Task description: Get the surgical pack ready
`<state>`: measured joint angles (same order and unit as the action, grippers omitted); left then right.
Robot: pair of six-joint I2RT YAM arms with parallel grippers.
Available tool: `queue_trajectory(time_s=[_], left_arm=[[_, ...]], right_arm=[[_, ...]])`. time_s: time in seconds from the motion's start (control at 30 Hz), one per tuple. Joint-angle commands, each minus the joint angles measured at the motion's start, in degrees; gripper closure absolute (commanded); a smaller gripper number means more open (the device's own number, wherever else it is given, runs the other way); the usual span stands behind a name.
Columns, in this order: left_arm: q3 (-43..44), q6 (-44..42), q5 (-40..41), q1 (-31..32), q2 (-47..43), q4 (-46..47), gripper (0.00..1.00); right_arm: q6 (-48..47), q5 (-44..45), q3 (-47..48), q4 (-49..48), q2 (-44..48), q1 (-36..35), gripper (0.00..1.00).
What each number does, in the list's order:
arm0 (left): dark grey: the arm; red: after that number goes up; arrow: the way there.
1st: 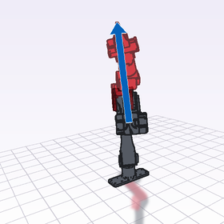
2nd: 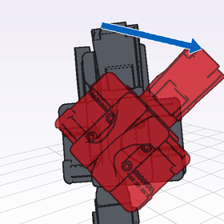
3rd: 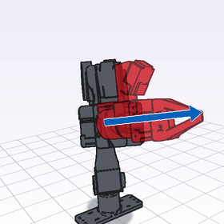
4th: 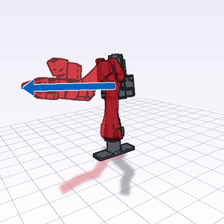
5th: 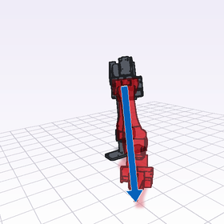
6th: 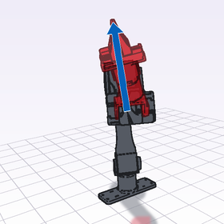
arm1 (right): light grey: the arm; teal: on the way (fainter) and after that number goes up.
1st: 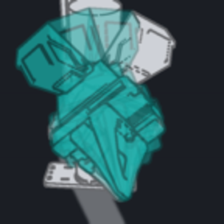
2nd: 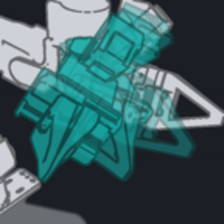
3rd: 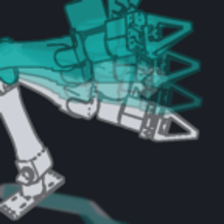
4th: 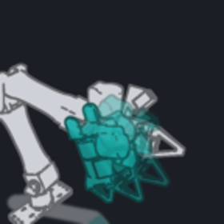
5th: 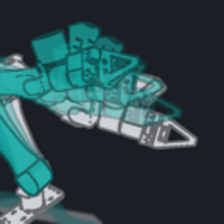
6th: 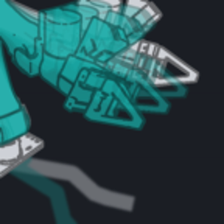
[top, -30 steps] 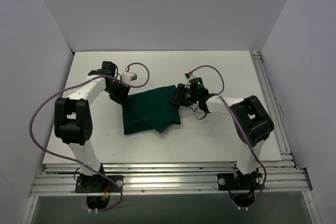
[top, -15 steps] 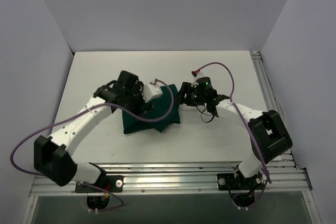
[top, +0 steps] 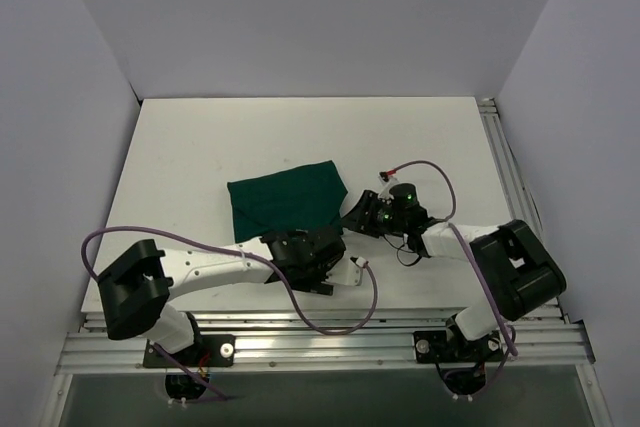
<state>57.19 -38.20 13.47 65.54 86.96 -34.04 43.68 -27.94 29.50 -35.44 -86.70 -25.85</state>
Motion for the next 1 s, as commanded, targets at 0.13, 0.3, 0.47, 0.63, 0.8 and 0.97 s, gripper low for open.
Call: queue_trajectory(time_s=[0.13,0.3,0.47,0.63,0.8,0.97], left_arm=[[-4.88,-2.67,12.26,1.17,2.25,17.33,0.09],[-8.14,-6.36,17.55,1.17,6.20,25.86,0.25],[-9.11,-6.63,19.13,1.17,6.47,28.24,0.59],[-9.64,-6.72,19.92,1.08,5.33,28.51,0.85],[-9.29,-5.49,18.44,1.00,2.35,25.35,0.98],[-3.24,-0.75,6.93,-3.64,-2.31,10.07,0.98]], right_arm=[[6.15,-4.75,-2.86,-17.55,-5.41,-0.34,0.61],[6.59,-5.01,-2.69,-19.57,-7.70,-0.43,0.62],[6.33,-5.01,-1.55,-19.05,-8.66,-0.43,0.70],[5.89,-4.49,-1.37,-18.35,-9.02,-0.43,0.74],[6.15,-3.78,-1.55,-18.87,-9.81,-0.43,0.91],[6.33,-3.61,-0.84,-18.97,-10.51,-0.43,1.00]])
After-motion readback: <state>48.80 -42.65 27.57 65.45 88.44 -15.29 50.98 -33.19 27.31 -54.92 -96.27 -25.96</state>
